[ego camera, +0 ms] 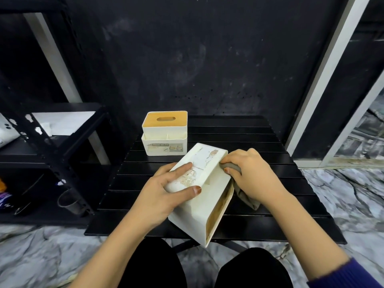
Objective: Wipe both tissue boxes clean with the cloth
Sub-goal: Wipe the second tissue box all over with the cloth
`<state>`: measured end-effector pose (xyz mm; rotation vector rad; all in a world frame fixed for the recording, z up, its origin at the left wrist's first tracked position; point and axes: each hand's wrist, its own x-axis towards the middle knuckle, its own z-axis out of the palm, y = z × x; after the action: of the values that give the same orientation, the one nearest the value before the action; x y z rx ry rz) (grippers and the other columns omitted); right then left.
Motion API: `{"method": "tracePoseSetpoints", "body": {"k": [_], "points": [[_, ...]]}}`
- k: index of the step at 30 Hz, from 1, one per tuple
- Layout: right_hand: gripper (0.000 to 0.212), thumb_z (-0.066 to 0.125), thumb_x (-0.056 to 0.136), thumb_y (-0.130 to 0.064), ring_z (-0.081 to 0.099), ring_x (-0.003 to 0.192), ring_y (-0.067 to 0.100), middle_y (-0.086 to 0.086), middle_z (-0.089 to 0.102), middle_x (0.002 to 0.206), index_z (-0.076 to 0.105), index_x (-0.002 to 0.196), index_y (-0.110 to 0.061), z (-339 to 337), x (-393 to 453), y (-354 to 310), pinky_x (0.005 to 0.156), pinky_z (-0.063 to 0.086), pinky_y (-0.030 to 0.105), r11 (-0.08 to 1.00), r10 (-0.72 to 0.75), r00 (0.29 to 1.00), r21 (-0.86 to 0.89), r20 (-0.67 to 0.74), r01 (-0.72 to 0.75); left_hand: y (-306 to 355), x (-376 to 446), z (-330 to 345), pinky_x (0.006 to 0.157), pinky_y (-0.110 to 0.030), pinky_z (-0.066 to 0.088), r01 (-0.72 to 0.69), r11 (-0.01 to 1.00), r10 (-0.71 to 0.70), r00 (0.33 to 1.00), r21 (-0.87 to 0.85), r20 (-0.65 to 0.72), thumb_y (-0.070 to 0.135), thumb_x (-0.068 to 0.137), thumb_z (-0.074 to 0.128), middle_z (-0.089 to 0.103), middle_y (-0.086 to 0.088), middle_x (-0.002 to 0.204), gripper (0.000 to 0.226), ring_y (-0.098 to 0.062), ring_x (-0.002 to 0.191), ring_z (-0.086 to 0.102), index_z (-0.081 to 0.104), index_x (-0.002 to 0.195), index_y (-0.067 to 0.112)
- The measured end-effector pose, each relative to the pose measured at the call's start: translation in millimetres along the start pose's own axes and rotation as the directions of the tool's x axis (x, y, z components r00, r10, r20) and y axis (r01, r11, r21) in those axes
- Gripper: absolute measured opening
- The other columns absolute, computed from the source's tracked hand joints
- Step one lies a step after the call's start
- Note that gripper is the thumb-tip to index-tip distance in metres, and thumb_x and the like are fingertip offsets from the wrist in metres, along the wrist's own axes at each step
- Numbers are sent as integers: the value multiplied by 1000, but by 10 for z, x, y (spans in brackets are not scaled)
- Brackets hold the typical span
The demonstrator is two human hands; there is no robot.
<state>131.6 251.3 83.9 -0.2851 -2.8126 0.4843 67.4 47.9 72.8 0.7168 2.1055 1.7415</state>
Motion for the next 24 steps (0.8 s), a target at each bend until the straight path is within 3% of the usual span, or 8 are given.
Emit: {"method": "tracePoseSetpoints", "body": {"k": [5, 9, 14, 21, 24], "points": [[26, 50, 92, -26, 38, 95, 11, -14, 55, 118, 59, 116, -30, 42, -157, -107, 84, 40, 25, 997, -75, 997, 19, 4, 75, -16, -15, 10, 80, 4, 37, -11, 1000, 11, 1000, 3, -15, 37, 52, 75, 51, 19, 122, 58, 23, 100, 48, 66, 109, 32], [19, 57, 88, -22, 39, 89, 11, -14, 61, 106, 66, 105, -27, 168, -379, -192, 80, 41, 25, 985, -128, 987, 101, -97, 138, -14, -24, 18, 78, 5, 36, -25, 1000, 25, 999, 13, -19, 28, 60, 77, 50, 18, 121, 51, 27, 94, 47, 65, 109, 32], [23, 51, 82, -30, 36, 84, 7, -13, 63, 98, 68, 96, -25, 273, -550, -288, 74, 44, 26, 973, -119, 973, 173, -197, 154, -6, -65, 30, 76, 6, 35, -30, 999, 32, 999, 43, -29, 40, 55, 73, 49, 21, 121, 56, 29, 94, 45, 63, 110, 36], [25, 41, 83, -37, 41, 77, 8, -21, 59, 98, 63, 94, -34, 326, -757, -428, 72, 40, 21, 960, -235, 956, 111, -178, 256, -21, -117, 47, 74, 9, 30, -42, 994, 49, 996, 98, -70, 42, 56, 73, 48, 20, 121, 64, 31, 93, 42, 62, 118, 30], [20, 42, 84, -34, 42, 74, 11, -21, 58, 97, 61, 91, -33, 321, -839, -465, 68, 40, 22, 951, -284, 940, 67, -188, 301, -24, -131, 61, 74, 8, 31, -32, 993, 43, 995, 112, -95, 29, 67, 78, 48, 18, 121, 55, 31, 93, 43, 62, 120, 27]]}}
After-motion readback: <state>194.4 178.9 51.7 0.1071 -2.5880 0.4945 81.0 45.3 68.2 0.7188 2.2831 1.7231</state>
